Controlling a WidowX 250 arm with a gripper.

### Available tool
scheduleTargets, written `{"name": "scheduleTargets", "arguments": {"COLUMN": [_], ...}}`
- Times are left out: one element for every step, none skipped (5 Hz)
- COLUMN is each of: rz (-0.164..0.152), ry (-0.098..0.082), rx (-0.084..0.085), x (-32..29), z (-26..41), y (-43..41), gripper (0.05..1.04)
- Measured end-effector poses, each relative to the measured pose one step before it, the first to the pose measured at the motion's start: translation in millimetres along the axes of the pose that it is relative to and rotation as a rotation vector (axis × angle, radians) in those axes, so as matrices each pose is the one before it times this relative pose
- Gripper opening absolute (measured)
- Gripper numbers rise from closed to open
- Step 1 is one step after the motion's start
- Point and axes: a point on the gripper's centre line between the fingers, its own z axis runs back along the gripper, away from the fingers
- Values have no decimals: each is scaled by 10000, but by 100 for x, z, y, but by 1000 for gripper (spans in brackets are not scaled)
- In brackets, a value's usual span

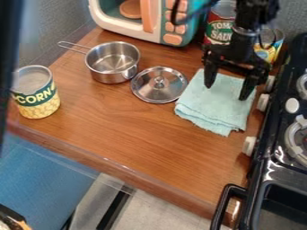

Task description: Move the blue cloth to the bottom right of the table

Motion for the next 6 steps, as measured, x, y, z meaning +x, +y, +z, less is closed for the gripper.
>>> {"name": "scheduleTargets", "arguments": {"rz": [-211,155,-134,-194,-359,-295], "ry": [-132,-29,131,210,170,265], "rx": [25,-176,-83,-141,-125,-42], "x": [261,101,-872,-1521,-2290,-3322], "z": [-55,-328,-738,-196,-119,-11], "y": [23,955,294,-7,42,184], "gripper": [1000,1000,1000,1000,1000,1000]}}
